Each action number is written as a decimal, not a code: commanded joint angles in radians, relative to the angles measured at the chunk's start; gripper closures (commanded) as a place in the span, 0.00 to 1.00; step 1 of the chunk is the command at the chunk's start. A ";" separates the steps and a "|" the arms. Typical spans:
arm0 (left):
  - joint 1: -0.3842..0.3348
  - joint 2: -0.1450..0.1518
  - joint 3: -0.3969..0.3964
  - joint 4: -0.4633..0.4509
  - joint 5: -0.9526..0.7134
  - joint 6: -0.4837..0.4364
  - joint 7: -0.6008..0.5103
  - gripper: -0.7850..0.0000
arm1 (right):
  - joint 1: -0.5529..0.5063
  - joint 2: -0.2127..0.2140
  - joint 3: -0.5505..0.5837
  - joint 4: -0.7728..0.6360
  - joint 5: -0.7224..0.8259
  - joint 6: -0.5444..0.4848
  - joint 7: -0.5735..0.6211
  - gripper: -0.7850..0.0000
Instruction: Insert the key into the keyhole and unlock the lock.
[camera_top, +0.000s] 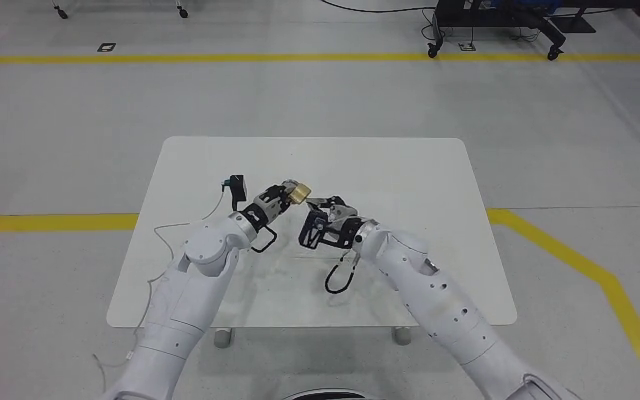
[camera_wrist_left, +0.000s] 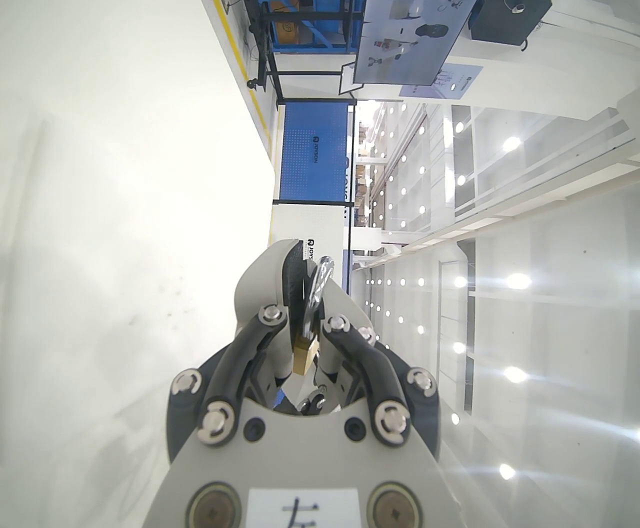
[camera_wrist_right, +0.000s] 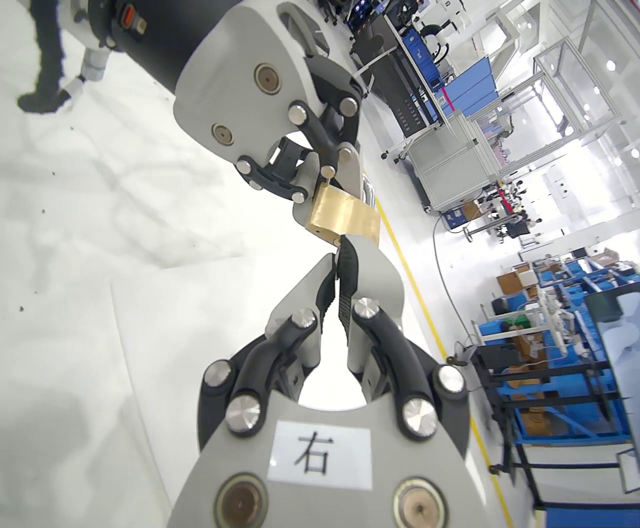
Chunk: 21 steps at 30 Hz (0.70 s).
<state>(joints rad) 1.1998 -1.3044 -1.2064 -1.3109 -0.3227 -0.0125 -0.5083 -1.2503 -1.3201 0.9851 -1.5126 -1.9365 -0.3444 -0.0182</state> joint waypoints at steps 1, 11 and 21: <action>0.003 0.000 -0.002 -0.002 0.000 -0.011 0.002 1.00 | -0.003 0.000 0.013 0.011 0.058 -0.011 -0.030 1.00; 0.020 0.001 -0.005 -0.016 0.004 -0.062 0.012 1.00 | 0.001 0.007 0.090 0.089 0.328 -0.148 -0.168 1.00; 0.024 0.002 -0.007 -0.017 0.016 -0.087 0.018 1.00 | 0.016 0.009 0.091 0.101 0.376 -0.174 -0.131 0.00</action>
<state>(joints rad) 1.2240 -1.3031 -1.2132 -1.3286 -0.3112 -0.0996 -0.4911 -1.2381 -1.3105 1.0795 -1.4103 -1.5617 -0.5190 -0.1627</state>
